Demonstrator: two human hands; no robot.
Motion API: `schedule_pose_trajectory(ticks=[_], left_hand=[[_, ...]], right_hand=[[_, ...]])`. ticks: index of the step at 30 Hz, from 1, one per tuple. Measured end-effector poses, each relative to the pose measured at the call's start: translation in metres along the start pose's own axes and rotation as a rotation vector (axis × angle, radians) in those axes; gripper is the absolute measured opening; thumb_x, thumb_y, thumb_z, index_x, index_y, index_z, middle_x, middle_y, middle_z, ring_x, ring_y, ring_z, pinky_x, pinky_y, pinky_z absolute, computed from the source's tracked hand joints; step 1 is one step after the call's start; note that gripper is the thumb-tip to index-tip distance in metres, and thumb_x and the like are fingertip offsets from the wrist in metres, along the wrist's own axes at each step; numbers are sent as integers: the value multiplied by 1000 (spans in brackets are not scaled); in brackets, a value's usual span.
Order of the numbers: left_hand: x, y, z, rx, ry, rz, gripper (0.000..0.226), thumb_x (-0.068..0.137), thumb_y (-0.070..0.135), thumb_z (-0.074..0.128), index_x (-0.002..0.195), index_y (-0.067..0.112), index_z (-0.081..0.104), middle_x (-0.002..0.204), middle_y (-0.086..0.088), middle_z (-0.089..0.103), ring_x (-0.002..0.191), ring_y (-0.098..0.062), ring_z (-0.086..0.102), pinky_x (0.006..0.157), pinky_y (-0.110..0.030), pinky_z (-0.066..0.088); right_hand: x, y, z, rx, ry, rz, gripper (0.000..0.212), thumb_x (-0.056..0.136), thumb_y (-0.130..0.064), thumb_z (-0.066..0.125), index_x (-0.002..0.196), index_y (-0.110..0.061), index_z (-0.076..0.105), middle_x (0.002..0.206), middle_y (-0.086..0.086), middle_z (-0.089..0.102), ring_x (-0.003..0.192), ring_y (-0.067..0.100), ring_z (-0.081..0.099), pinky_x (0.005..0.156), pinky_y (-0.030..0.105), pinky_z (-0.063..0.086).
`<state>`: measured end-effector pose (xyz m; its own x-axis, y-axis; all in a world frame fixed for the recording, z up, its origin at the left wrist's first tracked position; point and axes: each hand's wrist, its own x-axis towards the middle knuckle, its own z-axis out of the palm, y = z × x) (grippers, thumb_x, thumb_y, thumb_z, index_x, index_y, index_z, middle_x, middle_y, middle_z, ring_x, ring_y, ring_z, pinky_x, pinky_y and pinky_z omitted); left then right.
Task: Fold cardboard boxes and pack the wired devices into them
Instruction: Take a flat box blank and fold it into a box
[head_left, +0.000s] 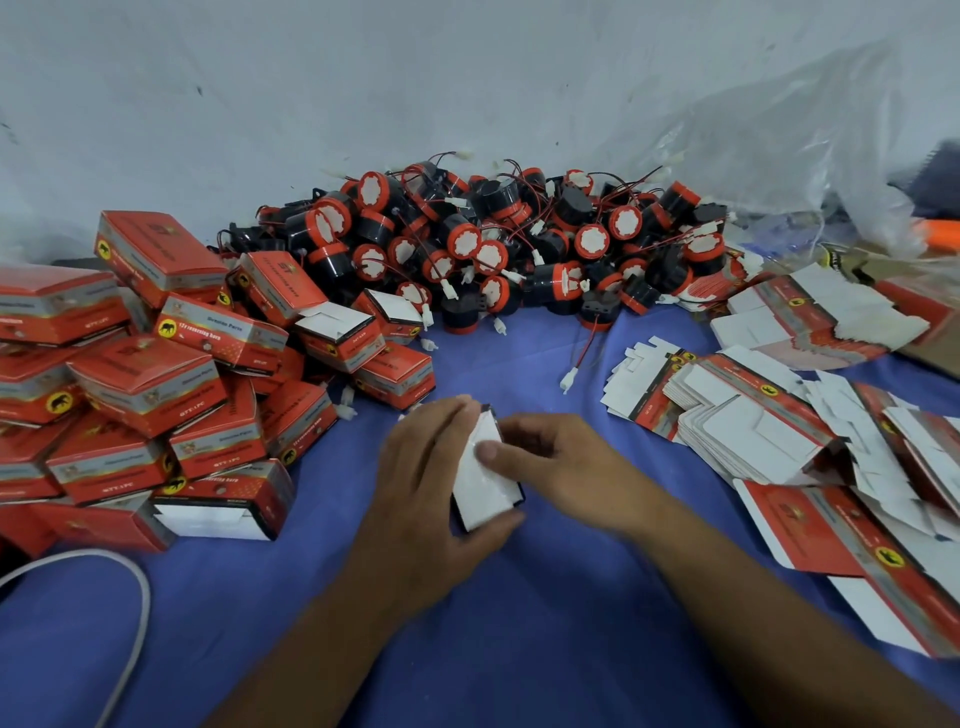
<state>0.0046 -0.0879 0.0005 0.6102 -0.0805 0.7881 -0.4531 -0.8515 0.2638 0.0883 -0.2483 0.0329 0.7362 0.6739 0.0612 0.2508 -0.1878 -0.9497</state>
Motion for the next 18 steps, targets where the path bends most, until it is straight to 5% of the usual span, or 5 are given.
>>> schedule_pose_trajectory(ticks=[4, 8, 13, 15, 18], left_hand=[[-4, -7, -6, -25, -142, -2, 77, 92, 34, 58, 153, 3, 22, 162, -10, 21, 148, -29, 24, 119, -41, 27], [-7, -22, -5, 280, -216, 105, 63, 90, 36, 56, 144, 3, 47, 151, -20, 41, 132, -37, 42, 105, -50, 41], [-2, -26, -8, 395, -187, -64, 54, 84, 47, 55, 113, 4, 69, 112, -18, 63, 99, -38, 61, 81, -48, 50], [-2, -21, -6, 268, -216, -126, 50, 86, 42, 55, 112, 3, 69, 107, -15, 64, 93, -34, 62, 78, -45, 54], [-5, -15, -4, -71, -217, -336, 36, 84, 36, 67, 110, 11, 67, 106, -1, 62, 91, -17, 61, 77, -32, 52]], right_hand=[[-2, 6, -16, -550, 125, -389, 40, 77, -39, 82, 106, -18, 65, 96, -12, 61, 93, 8, 56, 88, 26, 42], [5, 9, -14, -961, 96, -627, 41, 76, -23, 84, 110, -7, 68, 126, 8, 63, 136, 34, 46, 116, 48, 30], [3, 10, -6, -1082, 164, -319, 51, 84, -38, 77, 117, -5, 58, 139, 11, 56, 141, 33, 42, 97, 42, 47], [3, 10, 0, -1126, 254, -145, 48, 85, -48, 68, 116, -15, 53, 122, 1, 62, 116, 27, 59, 66, 35, 43], [3, 9, 9, -1247, 259, -33, 48, 86, -58, 58, 116, -21, 48, 110, -3, 64, 91, 25, 63, 57, 32, 31]])
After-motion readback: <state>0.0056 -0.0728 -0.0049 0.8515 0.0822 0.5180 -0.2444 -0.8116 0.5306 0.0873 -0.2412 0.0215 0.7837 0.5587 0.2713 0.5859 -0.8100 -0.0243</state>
